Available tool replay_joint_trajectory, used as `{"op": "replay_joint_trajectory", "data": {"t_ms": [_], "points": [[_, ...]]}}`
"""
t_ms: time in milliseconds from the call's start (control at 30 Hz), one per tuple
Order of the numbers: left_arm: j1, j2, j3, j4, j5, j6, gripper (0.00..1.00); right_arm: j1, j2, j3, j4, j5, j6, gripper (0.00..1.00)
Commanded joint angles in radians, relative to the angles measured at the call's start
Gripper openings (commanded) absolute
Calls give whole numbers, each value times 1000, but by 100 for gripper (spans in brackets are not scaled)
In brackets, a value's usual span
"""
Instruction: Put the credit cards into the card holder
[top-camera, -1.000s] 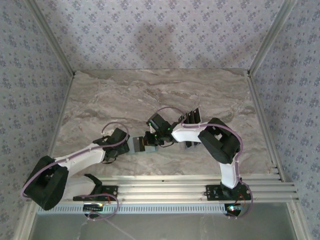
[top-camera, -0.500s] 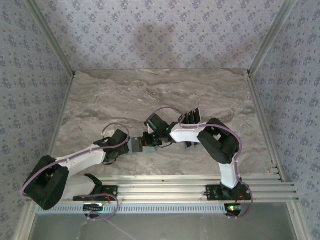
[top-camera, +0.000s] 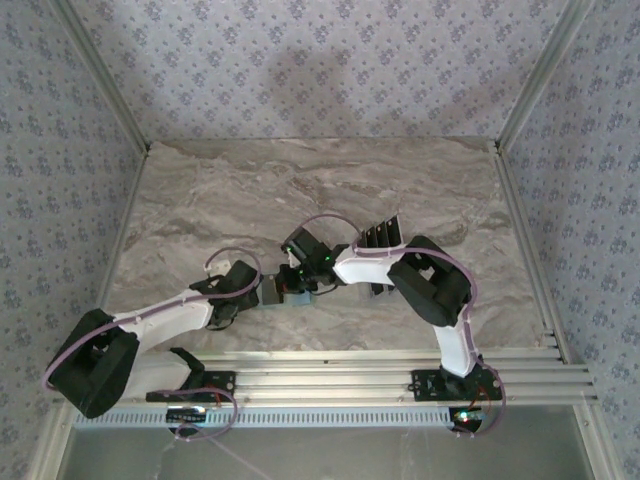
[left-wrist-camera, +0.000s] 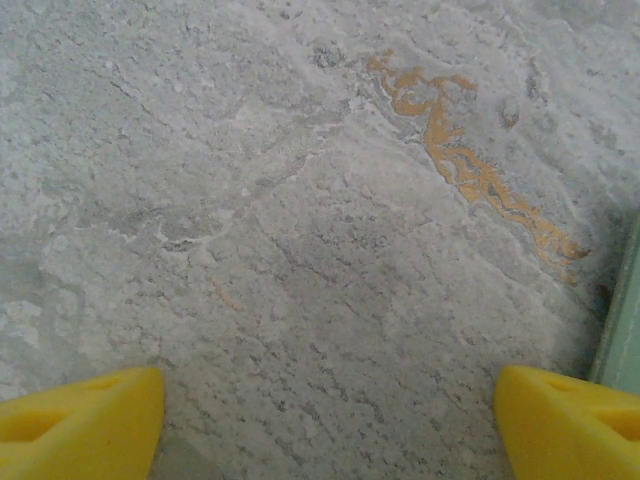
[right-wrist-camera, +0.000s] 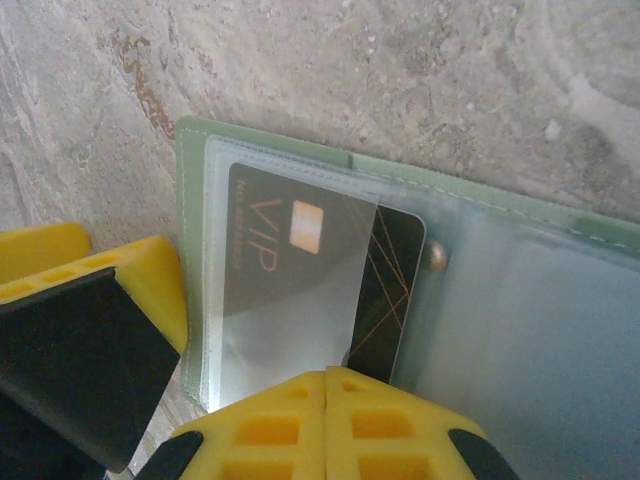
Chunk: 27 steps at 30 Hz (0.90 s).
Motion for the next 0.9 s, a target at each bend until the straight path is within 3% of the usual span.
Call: {"op": "replay_joint_trajectory", "data": {"t_ms": [0,867], "points": [[-8,35,-25,60,95,-11,85,-15,-61,11,-19,12,-10,8],[-10,58,-24,81,99,0,85,-19,21,30,-61,16,-37,7]]}}
